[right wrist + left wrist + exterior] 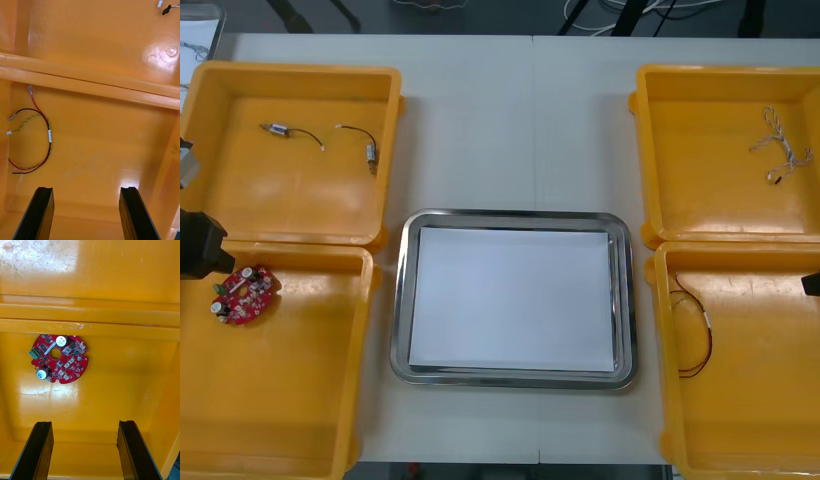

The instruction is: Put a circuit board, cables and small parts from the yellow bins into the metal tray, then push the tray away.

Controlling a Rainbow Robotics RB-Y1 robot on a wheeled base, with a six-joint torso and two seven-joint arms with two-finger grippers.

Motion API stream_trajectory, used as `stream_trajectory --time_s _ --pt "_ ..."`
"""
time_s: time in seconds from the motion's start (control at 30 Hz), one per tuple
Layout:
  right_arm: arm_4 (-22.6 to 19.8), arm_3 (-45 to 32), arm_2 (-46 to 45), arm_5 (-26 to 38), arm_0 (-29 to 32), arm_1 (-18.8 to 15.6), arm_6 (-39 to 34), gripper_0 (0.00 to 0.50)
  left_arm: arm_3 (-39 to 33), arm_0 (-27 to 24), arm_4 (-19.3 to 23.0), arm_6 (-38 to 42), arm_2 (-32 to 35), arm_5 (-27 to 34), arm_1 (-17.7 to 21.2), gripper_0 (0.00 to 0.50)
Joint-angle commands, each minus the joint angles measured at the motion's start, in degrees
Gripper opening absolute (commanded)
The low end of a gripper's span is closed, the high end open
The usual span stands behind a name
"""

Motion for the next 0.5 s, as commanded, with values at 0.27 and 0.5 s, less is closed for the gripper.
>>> stream_trajectory --time_s 0.27,0.5 --pt "0.1 -1.7 0.5 0.2 1.0 0.5 -2.1 0.500 -1.1 1.0 -0.4 -3.0 1.6 -0.1 0.3 0.500" --pt "0.1 -1.7 0.5 0.2 1.0 0.5 -2.1 0.500 -1.1 1.0 -0.4 -3.0 1.6 -0.1 0.3 0.500"
